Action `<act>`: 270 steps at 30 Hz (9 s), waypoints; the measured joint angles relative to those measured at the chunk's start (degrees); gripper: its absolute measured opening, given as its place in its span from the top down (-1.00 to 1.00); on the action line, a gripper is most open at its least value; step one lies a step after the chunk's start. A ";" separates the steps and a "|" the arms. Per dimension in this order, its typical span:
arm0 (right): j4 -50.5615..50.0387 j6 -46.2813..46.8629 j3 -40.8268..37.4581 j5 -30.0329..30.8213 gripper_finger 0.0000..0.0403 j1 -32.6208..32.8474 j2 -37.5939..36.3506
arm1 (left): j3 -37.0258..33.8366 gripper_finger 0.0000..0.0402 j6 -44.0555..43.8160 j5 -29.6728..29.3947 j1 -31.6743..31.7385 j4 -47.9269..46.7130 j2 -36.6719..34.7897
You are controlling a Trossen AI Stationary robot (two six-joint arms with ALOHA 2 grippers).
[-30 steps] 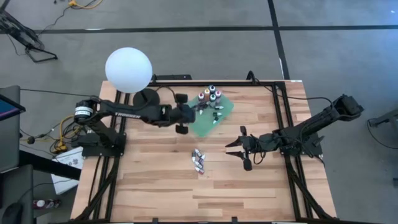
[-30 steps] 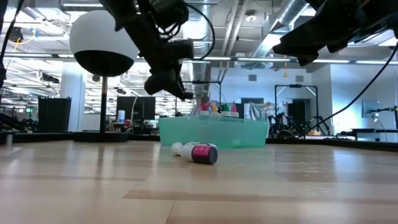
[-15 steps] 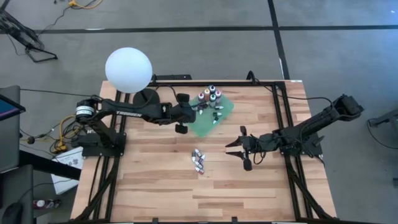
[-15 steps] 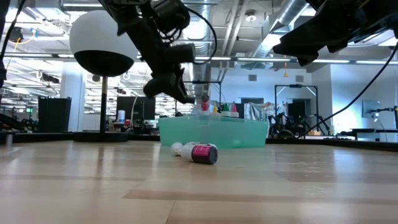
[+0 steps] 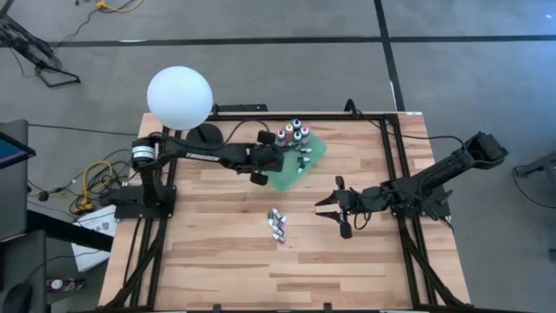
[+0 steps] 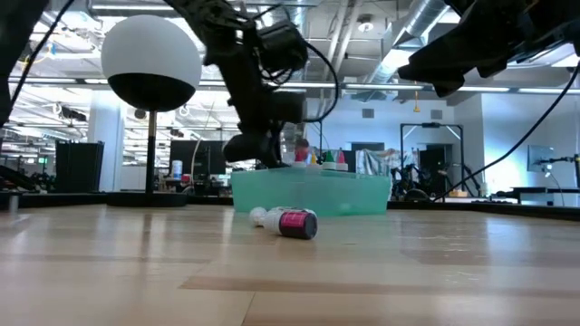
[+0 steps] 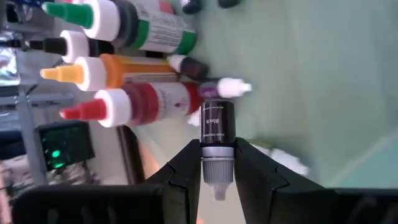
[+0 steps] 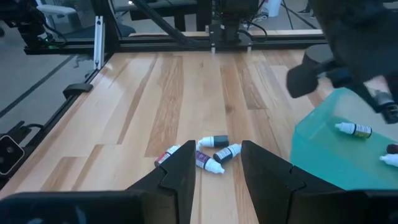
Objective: Pick & Place food coloring
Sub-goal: Put the black food coloring bottle into the green bin, then put the green food coloring bottle into the green bin
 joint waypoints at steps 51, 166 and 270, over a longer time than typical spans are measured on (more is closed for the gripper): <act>-2.66 0.00 0.00 0.09 0.40 0.00 0.00 | 19.68 0.39 -5.67 3.63 0.68 -26.18 6.01; 0.96 3.03 -0.02 -0.02 0.40 -2.86 0.07 | -23.48 0.39 -20.13 20.89 -21.16 23.53 -11.85; -1.21 4.54 -0.02 -0.03 0.40 -2.87 0.07 | -20.23 0.39 -18.09 22.72 -25.08 24.02 -5.20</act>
